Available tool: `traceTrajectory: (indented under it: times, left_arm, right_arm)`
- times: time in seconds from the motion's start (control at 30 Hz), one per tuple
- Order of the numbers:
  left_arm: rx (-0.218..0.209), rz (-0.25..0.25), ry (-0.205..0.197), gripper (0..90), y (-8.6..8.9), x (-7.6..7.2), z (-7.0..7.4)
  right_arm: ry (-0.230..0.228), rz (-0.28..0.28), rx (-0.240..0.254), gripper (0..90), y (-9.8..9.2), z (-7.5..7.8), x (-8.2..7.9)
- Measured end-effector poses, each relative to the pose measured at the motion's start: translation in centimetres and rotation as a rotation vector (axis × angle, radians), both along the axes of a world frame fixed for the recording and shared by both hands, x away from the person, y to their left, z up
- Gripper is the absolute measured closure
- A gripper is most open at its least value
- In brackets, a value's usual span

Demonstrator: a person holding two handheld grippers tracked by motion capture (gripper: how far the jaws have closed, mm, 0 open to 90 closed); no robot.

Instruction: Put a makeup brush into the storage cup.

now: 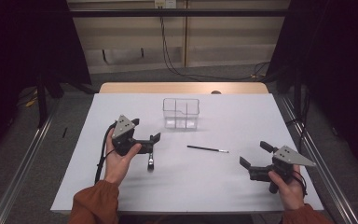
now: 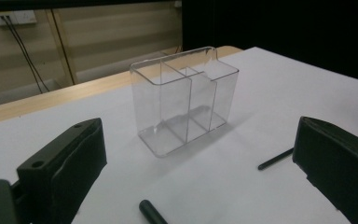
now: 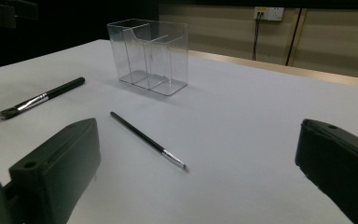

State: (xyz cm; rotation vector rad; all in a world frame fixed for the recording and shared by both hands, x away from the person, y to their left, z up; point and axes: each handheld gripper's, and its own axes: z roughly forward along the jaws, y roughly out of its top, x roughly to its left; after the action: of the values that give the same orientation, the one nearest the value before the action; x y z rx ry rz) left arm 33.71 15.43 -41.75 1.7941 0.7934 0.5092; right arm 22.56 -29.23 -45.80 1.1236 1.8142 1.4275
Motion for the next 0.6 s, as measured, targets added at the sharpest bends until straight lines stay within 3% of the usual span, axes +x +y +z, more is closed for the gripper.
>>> traceTrajectory:
  times: [0.2, 0.27, 0.37, 0.5, 0.6]
  left_arm:
    - [0.049, -0.001, 0.053, 3.1, -0.2, 0.6, 0.3]
    - [0.088, 0.005, 0.064, 4.1, -0.2, 0.8, 0.4]
    - [0.131, -0.014, 0.115, 4.5, -0.3, 0.9, 0.5]
    - [0.211, 0.003, 0.16, 4.9, -0.3, 1.3, 0.5]
    - [0.235, 0.01, 0.206, 5.2, -0.4, 1.6, 0.5]
  right_arm:
    - [0.0, 0.004, 0.001, 0.0, 0.0, 0.0, 0.0]
    - [0.0, 0.006, 0.002, 0.0, 0.0, 0.0, 0.0]
    - [-0.001, 0.006, 0.001, 0.0, 0.0, 0.0, 0.0]
    - [0.0, 0.008, -0.003, 0.0, 0.0, 0.0, 0.0]
    - [0.0, 0.009, -0.003, 0.0, 0.0, 0.0, 0.0]
